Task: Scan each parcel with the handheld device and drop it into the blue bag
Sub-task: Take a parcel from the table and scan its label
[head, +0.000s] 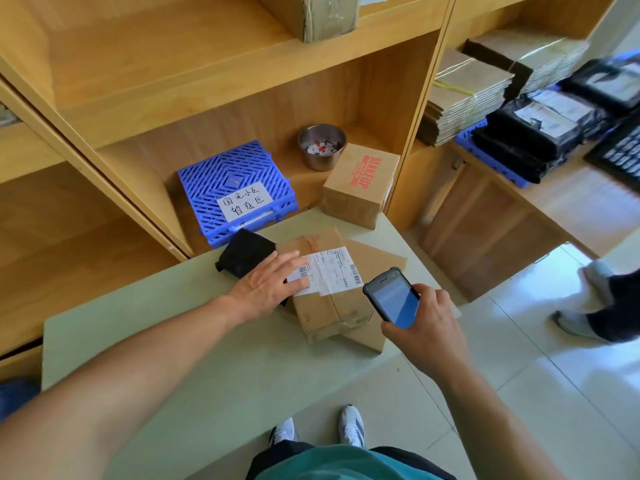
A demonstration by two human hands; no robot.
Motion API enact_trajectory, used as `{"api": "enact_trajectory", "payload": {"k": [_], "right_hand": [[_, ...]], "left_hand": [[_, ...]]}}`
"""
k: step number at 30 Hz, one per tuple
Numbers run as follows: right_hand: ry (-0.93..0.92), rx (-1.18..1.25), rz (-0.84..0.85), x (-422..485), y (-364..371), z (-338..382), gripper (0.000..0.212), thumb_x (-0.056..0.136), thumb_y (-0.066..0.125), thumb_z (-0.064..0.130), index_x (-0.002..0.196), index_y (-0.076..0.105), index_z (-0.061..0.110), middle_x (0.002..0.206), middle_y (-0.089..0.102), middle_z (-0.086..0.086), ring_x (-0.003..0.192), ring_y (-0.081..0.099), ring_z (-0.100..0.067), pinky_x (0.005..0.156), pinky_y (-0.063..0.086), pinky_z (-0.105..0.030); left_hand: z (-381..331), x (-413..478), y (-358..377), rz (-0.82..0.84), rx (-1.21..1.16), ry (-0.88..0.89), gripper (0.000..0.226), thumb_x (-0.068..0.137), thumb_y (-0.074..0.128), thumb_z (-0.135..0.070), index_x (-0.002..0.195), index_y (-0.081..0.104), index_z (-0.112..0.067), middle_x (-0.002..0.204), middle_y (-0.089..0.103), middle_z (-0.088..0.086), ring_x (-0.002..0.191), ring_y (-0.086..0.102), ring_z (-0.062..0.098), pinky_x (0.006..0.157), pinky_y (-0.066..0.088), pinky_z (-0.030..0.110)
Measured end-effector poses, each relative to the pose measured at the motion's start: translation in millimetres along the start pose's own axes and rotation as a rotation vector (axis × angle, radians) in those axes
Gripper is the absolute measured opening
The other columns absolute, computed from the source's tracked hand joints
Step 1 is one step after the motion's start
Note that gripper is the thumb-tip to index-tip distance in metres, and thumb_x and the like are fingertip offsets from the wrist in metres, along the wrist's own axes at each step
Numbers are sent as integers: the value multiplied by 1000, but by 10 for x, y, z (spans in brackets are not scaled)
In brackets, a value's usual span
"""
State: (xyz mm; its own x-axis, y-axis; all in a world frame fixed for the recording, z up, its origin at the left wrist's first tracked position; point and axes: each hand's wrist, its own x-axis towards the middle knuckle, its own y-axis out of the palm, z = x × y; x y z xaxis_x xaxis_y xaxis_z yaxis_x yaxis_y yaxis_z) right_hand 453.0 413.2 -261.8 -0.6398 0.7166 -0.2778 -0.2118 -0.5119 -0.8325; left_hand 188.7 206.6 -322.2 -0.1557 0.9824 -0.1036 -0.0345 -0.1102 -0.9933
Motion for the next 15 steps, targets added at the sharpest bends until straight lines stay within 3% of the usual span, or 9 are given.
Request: {"api": "enact_trajectory", "payload": {"k": [6, 11, 15], "right_hand": [[-33, -28, 42, 41, 85, 2, 88, 66, 78, 55, 139, 36, 29, 113, 38, 7, 100, 50, -15, 80, 57, -39], [-71, -32, 83, 91, 168, 70, 88, 68, 79, 54, 140, 36, 28, 114, 39, 6, 100, 51, -16, 79, 56, -39], [-110, -25, 96, 121, 214, 152, 84, 66, 77, 55, 137, 39, 28, 112, 40, 7, 99, 53, -18, 79, 55, -40]], "left_hand": [[-79, -128, 38, 43, -79, -169, 59, 82, 74, -28, 136, 55, -21, 154, 43, 13, 145, 37, 34, 112, 40, 62], [-491, -189, 164, -48, -28, 31, 66, 89, 55, -47, 152, 44, -31, 162, 38, 8, 148, 35, 32, 120, 29, 55], [-741, -130, 261, 11, 47, 54, 83, 90, 59, -48, 162, 20, -36, 168, 28, 3, 154, 27, 31, 121, 25, 58]]}}
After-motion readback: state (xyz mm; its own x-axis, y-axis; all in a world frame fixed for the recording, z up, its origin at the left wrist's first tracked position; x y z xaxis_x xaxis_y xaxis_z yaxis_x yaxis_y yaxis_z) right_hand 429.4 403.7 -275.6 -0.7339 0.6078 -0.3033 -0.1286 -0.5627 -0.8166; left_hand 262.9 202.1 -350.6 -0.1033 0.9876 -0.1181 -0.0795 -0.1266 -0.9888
